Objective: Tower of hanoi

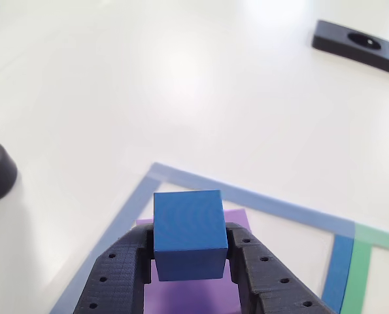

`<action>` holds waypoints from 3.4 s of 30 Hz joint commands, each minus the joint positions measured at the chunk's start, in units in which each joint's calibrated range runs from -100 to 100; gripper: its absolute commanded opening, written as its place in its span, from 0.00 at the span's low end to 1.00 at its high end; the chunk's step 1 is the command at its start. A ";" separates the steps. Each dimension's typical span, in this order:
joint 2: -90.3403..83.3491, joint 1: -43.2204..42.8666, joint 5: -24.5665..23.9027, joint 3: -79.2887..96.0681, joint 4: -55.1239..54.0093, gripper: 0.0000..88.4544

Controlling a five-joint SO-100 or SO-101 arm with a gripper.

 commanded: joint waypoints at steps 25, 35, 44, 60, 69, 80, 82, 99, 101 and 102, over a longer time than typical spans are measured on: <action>5.64 0.79 0.59 -4.43 -3.22 0.07; 6.28 1.17 0.59 -4.33 -3.47 0.20; 4.52 1.71 0.59 -5.24 -3.63 0.27; -27.45 3.54 0.59 -5.43 28.99 0.03; -47.81 5.67 0.59 -10.60 63.07 0.00; -51.09 11.62 -4.00 -52.31 120.45 0.00; -50.29 12.92 -6.03 -58.95 127.49 0.00; -48.29 20.01 -13.56 -78.76 149.75 0.04; -49.65 21.08 -8.05 -74.48 148.13 0.09; -50.69 21.61 -4.74 -72.03 147.00 0.12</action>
